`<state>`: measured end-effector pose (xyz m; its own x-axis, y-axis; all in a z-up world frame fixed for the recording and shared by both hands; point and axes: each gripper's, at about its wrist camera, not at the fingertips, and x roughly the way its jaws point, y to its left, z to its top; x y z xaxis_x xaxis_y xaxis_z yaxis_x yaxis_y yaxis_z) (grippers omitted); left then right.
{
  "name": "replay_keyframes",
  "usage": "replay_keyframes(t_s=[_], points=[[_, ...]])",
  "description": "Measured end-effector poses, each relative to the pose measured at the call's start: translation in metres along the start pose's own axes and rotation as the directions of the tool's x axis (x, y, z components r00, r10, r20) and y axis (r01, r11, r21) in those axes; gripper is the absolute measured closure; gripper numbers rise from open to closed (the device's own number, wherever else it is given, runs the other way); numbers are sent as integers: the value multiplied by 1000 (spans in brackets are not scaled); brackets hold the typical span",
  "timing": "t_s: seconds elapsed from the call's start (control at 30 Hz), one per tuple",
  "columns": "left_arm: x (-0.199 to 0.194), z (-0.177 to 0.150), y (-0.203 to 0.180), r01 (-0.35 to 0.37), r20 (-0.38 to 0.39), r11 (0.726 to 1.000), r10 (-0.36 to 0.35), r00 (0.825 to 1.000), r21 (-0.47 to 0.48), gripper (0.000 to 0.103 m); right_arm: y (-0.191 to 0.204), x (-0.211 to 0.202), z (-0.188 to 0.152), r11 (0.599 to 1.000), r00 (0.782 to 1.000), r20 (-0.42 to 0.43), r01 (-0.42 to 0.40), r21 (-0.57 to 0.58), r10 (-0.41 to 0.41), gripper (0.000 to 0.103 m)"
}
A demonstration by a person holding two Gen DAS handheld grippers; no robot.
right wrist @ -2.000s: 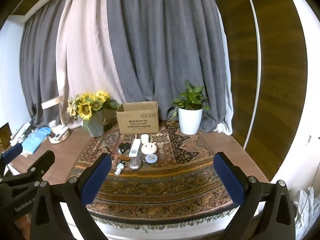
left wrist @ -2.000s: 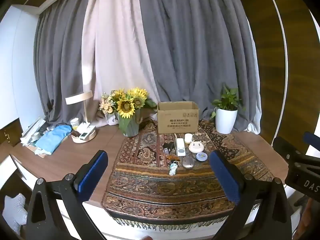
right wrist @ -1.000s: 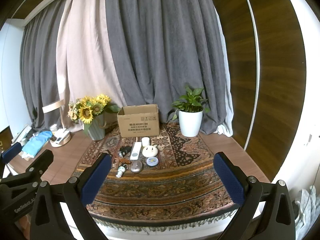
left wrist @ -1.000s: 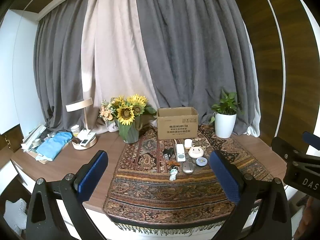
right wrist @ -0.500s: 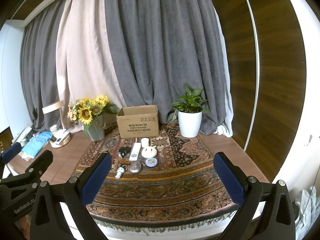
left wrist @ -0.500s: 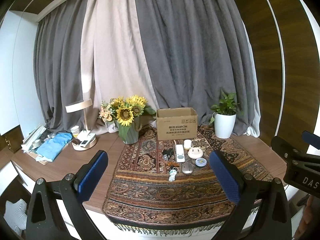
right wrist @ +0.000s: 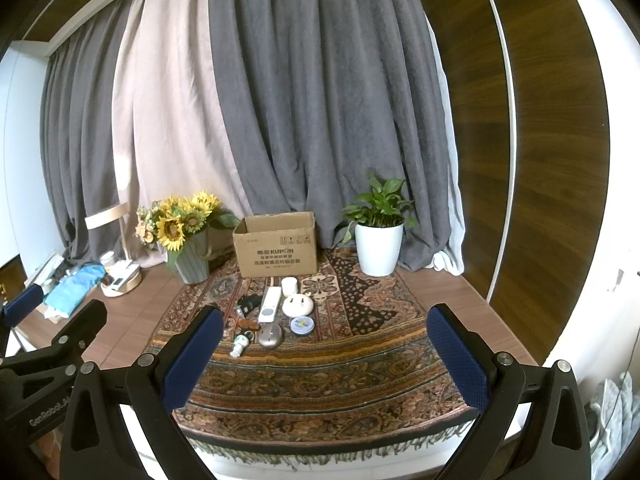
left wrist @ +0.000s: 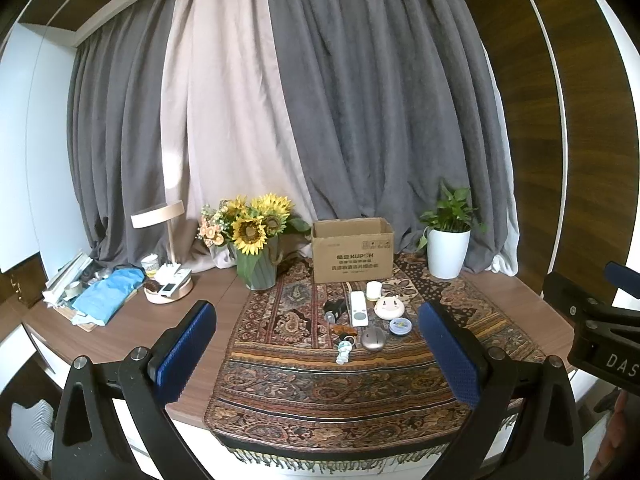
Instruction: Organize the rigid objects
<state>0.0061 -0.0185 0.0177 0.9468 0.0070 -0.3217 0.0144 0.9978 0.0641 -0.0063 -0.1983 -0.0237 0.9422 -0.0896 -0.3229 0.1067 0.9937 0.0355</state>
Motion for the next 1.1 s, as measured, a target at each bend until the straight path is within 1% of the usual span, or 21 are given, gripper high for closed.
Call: replay_keyframes(t_s=[0.8, 1.1], points=[[-1, -7, -1, 9, 5, 1000, -9, 1000, -5, 0, -3, -5, 0, 1000, 1000, 9, 0, 2, 0, 0], [6, -7, -2, 18, -12, 1000, -18, 1000, -10, 0, 0, -4, -1, 1000, 1000, 2, -3, -4, 3, 0]])
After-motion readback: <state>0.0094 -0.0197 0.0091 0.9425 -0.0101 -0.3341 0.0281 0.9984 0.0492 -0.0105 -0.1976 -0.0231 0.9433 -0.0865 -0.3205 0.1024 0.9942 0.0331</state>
